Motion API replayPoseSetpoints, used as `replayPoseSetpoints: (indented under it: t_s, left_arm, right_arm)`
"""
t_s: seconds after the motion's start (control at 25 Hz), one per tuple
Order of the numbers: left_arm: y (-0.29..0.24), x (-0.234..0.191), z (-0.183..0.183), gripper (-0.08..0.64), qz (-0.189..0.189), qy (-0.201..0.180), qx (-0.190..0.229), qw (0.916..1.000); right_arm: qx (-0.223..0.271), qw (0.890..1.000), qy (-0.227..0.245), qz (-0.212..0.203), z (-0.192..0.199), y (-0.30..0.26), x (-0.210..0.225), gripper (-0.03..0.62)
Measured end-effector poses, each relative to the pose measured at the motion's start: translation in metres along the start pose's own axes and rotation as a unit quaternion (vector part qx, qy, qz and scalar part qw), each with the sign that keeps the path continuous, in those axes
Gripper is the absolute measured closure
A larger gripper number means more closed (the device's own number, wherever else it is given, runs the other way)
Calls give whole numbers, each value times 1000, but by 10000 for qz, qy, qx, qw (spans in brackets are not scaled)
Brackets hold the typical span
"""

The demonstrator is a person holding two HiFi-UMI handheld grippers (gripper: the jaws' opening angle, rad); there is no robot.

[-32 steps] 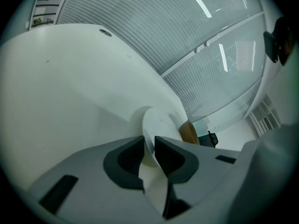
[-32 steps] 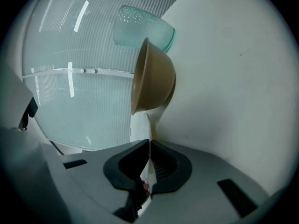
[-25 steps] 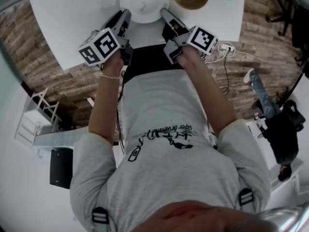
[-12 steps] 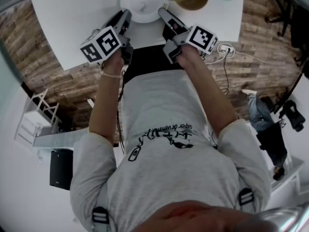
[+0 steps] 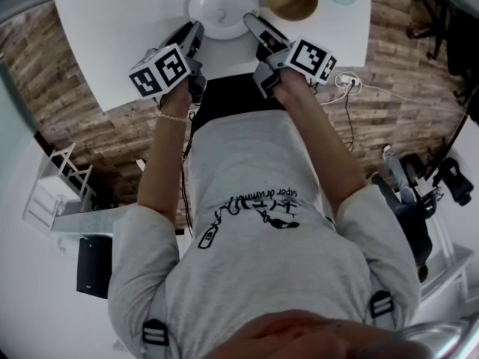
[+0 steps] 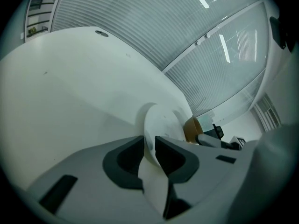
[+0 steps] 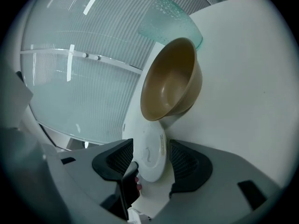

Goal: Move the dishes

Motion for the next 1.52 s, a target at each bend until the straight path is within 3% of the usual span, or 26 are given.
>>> replayPoseSetpoints:
  t_s: [0.36,0.52,0.68,0.92,1.08,1.32,1.4,1.52]
  left_arm:
    - [31,-1,7,476,-190,-37,-59,9998]
    - [53,14,6,500,-166,-108,17,9998]
    - [71,44,-6,554,97,-406,234,9989]
    - [84,100,-25,558,721,-1021,512,9908]
    - [97,152,-40,558,953,-1872,860,9739]
    - [124,232,-56,558,1255,-3247,1324,9280]
    - [132,256,-60,558,1362,-3523,1436,9147]
    - [142,286,-68,558,1518,-3693,1654,9018]
  right_arm:
    - [-83,9979,642,78,-4,19,-7,344]
    - [-183,9909,1330,36,-1,38,-20,426]
    - [-92,9714,2373,47,-9,64,-43,508]
    - [446,9320,3570,-431,-26,103,-99,534]
    - [778,8933,4386,-596,-31,134,-135,540]
    - [1198,8316,5357,-843,-27,175,-186,543]
    - [1275,8146,5581,-934,-25,188,-202,543]
    - [1404,7977,5763,-1091,-26,206,-224,545]
Point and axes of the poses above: the fingertips, and each gripper's own axes: y backward along the fingers, x to its right, z out of its underside, the point moved 2 cm from there along y, backward along the fingers, and after that the axes turned 11 degrees about z, right-handed, at the moved point
